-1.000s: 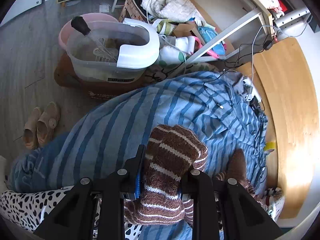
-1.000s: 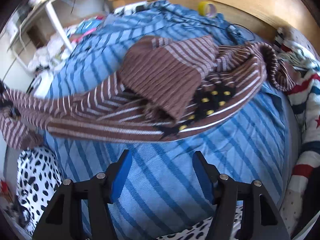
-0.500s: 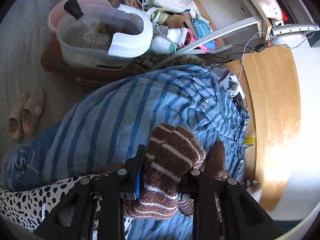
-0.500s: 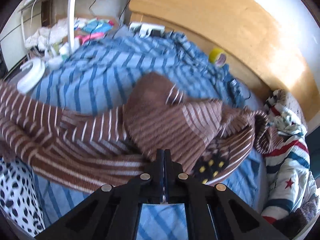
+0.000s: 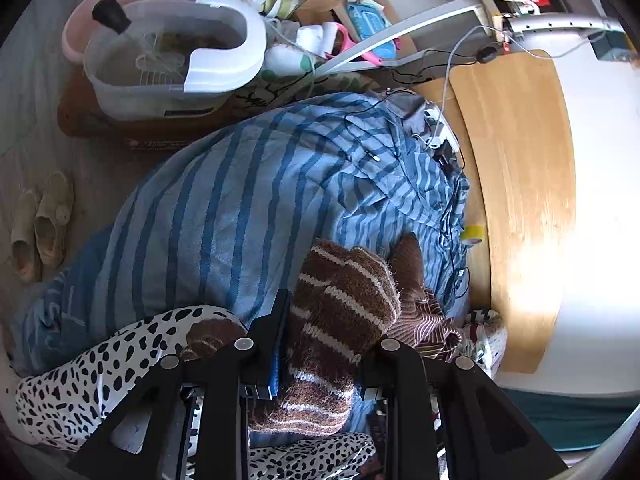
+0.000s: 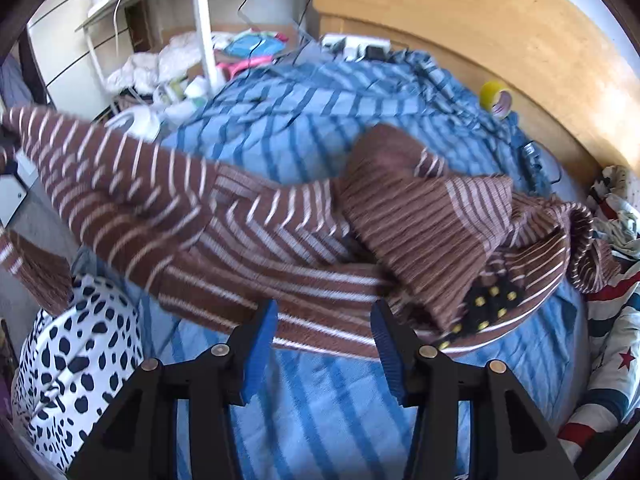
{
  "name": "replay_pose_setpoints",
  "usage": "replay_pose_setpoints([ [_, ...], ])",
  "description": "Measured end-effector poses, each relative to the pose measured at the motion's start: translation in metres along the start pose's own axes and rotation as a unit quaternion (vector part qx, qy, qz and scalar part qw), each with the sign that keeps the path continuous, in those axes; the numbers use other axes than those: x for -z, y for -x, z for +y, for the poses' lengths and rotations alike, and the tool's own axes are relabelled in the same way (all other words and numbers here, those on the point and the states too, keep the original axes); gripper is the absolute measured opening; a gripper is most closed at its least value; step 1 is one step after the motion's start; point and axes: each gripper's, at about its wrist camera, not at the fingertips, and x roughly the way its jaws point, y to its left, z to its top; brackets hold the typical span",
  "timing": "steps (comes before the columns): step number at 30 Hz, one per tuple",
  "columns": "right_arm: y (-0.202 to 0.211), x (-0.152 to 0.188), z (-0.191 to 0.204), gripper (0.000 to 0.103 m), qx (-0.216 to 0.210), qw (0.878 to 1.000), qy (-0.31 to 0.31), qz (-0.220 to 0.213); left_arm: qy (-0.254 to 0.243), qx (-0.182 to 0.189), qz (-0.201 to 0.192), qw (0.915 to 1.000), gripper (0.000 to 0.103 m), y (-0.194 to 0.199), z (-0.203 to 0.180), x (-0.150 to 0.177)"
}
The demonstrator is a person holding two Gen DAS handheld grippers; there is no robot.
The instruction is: Fold clothes
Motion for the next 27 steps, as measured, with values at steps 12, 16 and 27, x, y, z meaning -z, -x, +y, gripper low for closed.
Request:
replay_pose_setpoints([
  [12, -0.003, 0.004, 0.001, 0.063, -0.019, 1.000, -0.013, 0.012, -0.087, 0.037, 0.012, 0.9955, 0.032, -0.001, -0.067, 0.003],
  [16, -0.008, 0.012, -0.009, 0.065, -0.009, 0.999, -0.021, 0.025, -0.086, 0.047, -0.014, 0.9951, 0.032, -0.001, -0.078, 0.010],
  [27, -0.027, 0.045, -0.084, 0.065, 0.013, 0.989, -0.131, 0.068, -0.153, 0.047, 0.059, 0.9853, 0.032, -0.075, -0.112, 0.061],
])
